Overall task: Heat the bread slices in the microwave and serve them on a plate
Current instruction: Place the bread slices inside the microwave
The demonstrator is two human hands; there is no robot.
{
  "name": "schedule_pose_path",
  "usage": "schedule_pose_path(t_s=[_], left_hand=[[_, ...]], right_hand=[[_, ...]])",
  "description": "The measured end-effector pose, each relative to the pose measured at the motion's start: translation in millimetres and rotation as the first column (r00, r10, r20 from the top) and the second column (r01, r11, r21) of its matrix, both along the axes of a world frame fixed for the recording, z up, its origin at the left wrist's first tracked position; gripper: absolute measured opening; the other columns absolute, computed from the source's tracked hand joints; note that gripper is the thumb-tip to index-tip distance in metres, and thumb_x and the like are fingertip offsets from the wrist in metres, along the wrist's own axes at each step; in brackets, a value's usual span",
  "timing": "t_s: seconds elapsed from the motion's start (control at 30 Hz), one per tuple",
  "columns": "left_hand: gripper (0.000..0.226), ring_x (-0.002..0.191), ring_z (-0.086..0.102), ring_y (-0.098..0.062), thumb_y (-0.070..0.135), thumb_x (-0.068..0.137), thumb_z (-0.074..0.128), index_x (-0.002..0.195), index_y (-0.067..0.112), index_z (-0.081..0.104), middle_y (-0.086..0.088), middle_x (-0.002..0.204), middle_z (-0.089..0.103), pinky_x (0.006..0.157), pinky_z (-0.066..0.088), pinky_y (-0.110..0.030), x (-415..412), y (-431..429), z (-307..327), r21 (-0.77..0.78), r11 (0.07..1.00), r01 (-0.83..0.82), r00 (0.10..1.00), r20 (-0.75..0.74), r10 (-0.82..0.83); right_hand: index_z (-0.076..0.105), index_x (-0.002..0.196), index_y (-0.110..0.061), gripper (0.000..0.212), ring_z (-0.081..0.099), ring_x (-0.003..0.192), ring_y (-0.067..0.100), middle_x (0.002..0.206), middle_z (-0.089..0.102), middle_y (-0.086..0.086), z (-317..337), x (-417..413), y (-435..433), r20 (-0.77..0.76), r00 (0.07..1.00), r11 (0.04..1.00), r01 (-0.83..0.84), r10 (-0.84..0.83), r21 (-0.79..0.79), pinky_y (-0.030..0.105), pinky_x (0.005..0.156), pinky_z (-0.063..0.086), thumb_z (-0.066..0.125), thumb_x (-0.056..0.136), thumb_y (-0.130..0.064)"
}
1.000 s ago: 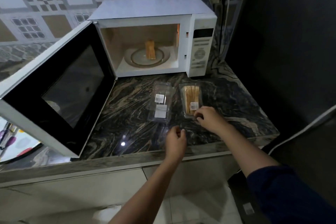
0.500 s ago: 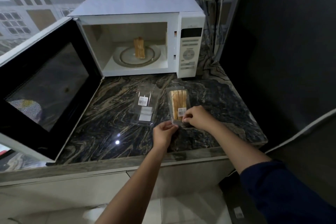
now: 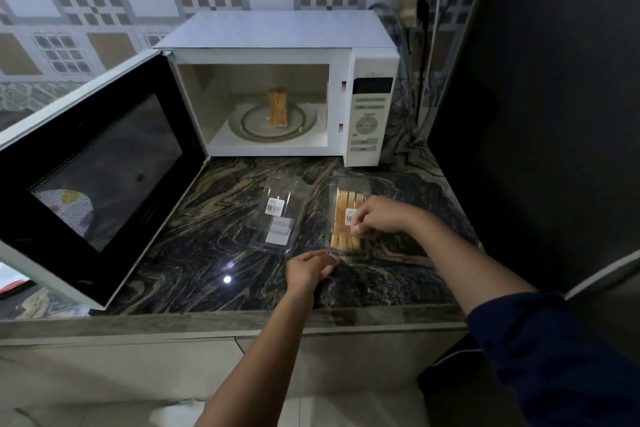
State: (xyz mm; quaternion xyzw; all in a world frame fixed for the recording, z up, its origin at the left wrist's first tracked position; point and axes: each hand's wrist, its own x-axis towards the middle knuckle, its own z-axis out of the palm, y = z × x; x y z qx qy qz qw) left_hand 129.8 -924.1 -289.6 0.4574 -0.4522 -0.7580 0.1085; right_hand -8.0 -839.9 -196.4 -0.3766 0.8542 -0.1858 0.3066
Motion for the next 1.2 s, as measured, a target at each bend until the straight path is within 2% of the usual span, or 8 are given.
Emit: schedule_pose_path(t_s=[0.27,0.43,0.57,0.67,0.77,0.87,1.0,1.2], left_hand=[[0.011,0.055,0.068,-0.019,-0.008,0.083,0.057,0.091,-0.012,0.062,-0.023,0.081,0.064,0.057,0.057,-0.023,-4,-7,4,0.173,0.985,-0.01,0.998,-0.065,0.022],[0.011,0.047,0.066,-0.017,-0.007,0.084,0.058,0.091,-0.015,0.061,-0.021,0.074,0.065,0.055,0.056,-0.021,-7,-1,9,0.198,0.98,0.012,0.998,-0.065,0.001],[0.01,0.051,0.066,-0.018,-0.01,0.082,0.058,0.089,-0.016,0.061,-0.023,0.074,0.066,0.049,0.055,-0.018,-11,6,8,0.223,0.975,-0.019,0.996,-0.08,0.037],[0.008,0.046,0.066,-0.016,-0.01,0.083,0.056,0.077,-0.012,0.06,-0.017,0.055,0.066,0.05,0.055,-0.019,-13,8,7,0.259,0.965,-0.048,0.993,-0.095,0.075],[0.01,0.047,0.067,-0.017,-0.013,0.085,0.051,0.079,-0.012,0.058,-0.018,0.052,0.066,0.051,0.056,-0.019,-15,9,4,0.302,0.949,-0.087,0.982,-0.134,0.133],[0.01,0.049,0.068,-0.016,-0.015,0.084,0.052,0.077,-0.012,0.058,-0.021,0.067,0.065,0.052,0.057,-0.018,-16,10,4,0.296,0.951,-0.095,0.975,-0.163,0.148],[0.012,0.054,0.068,-0.017,-0.015,0.083,0.053,0.075,-0.009,0.059,-0.022,0.078,0.063,0.057,0.058,-0.019,-14,12,3,0.295,0.951,-0.089,0.972,-0.184,0.148],[0.01,0.053,0.069,-0.017,-0.015,0.084,0.053,0.093,-0.013,0.057,-0.023,0.082,0.062,0.056,0.058,-0.02,-13,12,1,0.308,0.947,-0.094,0.965,-0.205,0.163]], right_hand=[[0.071,0.097,-0.013,0.021,0.058,0.08,0.017,0.1,0.067,0.003,47,-11,-4,-0.485,0.849,0.905,-0.022,-0.208,-0.426,0.03,0.071,0.05,0.051,0.091,-0.016],[0.054,0.106,-0.009,0.016,0.056,0.068,0.02,0.088,0.062,0.006,31,2,-5,-0.589,0.763,0.822,-0.138,-0.268,-0.553,0.027,0.053,0.039,0.049,0.092,-0.016],[0.057,0.092,-0.007,0.014,0.054,0.075,0.019,0.094,0.061,0.007,9,6,-12,-0.496,0.824,0.925,0.085,-0.275,-0.371,0.025,0.057,0.037,0.05,0.092,-0.019],[0.057,0.113,-0.003,0.038,0.057,0.097,0.026,0.118,0.057,0.014,-7,5,-23,-0.25,0.879,0.905,0.348,-0.406,-0.245,0.023,0.067,0.041,0.06,0.087,-0.03],[0.04,0.136,-0.001,0.073,0.045,0.126,0.033,0.14,0.042,0.018,-19,6,-33,-0.111,0.876,0.878,0.45,-0.469,-0.164,0.035,0.098,0.041,0.066,0.081,-0.044],[0.034,0.139,0.0,0.086,0.041,0.13,0.033,0.143,0.039,0.018,-29,13,-42,-0.109,0.861,0.865,0.481,-0.497,-0.144,0.036,0.102,0.039,0.07,0.077,-0.047],[0.049,0.131,-0.005,0.074,0.047,0.126,0.031,0.138,0.048,0.016,-43,21,-51,-0.12,0.847,0.853,0.501,-0.518,-0.148,0.033,0.1,0.041,0.07,0.075,-0.049],[0.043,0.132,-0.006,0.071,0.049,0.124,0.032,0.135,0.048,0.015,-39,23,-54,-0.189,0.785,0.807,0.578,-0.59,-0.12,0.036,0.094,0.043,0.07,0.079,-0.042]])
